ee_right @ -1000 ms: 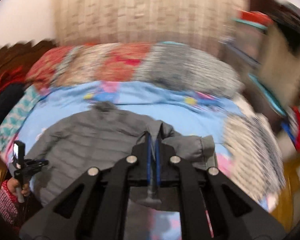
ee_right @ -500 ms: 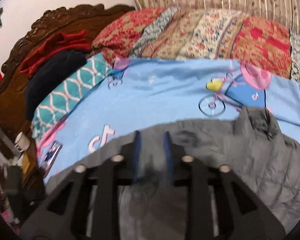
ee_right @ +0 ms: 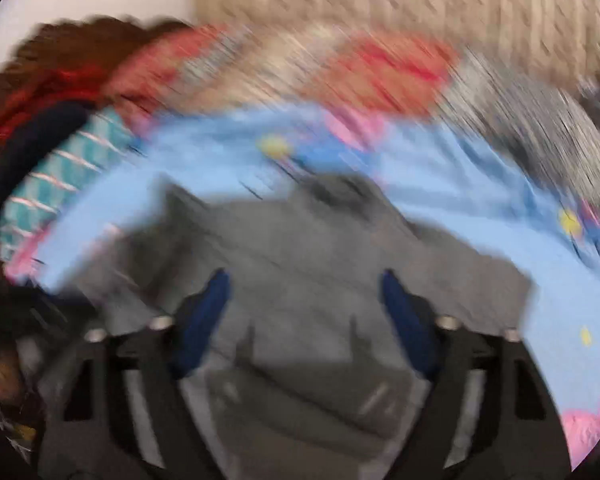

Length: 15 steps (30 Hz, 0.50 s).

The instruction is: Fold large clothes

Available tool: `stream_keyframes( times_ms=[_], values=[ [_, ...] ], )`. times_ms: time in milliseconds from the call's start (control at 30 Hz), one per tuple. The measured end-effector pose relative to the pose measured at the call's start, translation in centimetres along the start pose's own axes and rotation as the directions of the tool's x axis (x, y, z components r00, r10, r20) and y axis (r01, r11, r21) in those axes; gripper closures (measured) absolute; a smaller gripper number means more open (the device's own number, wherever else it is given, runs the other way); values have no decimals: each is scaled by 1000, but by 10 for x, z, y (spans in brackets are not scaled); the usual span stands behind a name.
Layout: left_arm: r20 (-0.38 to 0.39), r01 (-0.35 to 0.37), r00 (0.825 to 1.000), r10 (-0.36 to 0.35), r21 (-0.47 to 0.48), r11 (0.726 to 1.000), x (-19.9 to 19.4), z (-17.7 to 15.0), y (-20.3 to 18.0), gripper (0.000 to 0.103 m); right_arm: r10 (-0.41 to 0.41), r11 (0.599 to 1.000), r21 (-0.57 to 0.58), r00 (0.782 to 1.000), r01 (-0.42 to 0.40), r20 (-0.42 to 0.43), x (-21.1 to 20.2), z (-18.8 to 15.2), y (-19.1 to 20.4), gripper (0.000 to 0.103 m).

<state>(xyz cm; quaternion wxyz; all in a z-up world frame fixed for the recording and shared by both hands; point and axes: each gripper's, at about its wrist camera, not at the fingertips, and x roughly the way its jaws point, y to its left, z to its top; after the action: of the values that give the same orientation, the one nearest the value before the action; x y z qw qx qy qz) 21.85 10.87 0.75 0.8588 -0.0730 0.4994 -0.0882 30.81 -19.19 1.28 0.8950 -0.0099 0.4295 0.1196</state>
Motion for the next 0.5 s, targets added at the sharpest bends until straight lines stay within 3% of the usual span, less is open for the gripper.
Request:
stream_keyframes(
  times_ms=[67, 167, 233, 300, 367, 433, 500],
  values=[
    [18, 41, 999, -42, 42, 998, 4, 9, -23, 84, -13, 994, 110, 998, 20, -62, 15, -13, -41, 43],
    [15, 103, 994, -105, 97, 990, 18, 17, -61, 84, -88, 978, 177, 988, 110, -126, 33, -27, -79, 43],
    [12, 69, 997, -71, 94, 993, 33, 24, -70, 84, -158, 960, 207, 977, 186, -144, 39, -34, -102, 43],
    [-16, -44, 999, 45, 42, 998, 63, 40, -60, 84, -223, 931, 256, 961, 259, -163, 42, -42, -127, 43],
    [-115, -127, 987, 114, -108, 986, 100, 54, -23, 84, -174, 916, 335, 971, 221, -167, 41, -51, -146, 43],
    [-183, -94, 982, 57, -199, 975, 116, 57, -1, 84, -138, 911, 373, 982, 176, -125, 28, -53, -147, 43],
    [-176, -98, 982, 65, -186, 978, 108, 57, -1, 84, -118, 920, 371, 992, 124, -39, 5, -48, -137, 43]
  ],
)
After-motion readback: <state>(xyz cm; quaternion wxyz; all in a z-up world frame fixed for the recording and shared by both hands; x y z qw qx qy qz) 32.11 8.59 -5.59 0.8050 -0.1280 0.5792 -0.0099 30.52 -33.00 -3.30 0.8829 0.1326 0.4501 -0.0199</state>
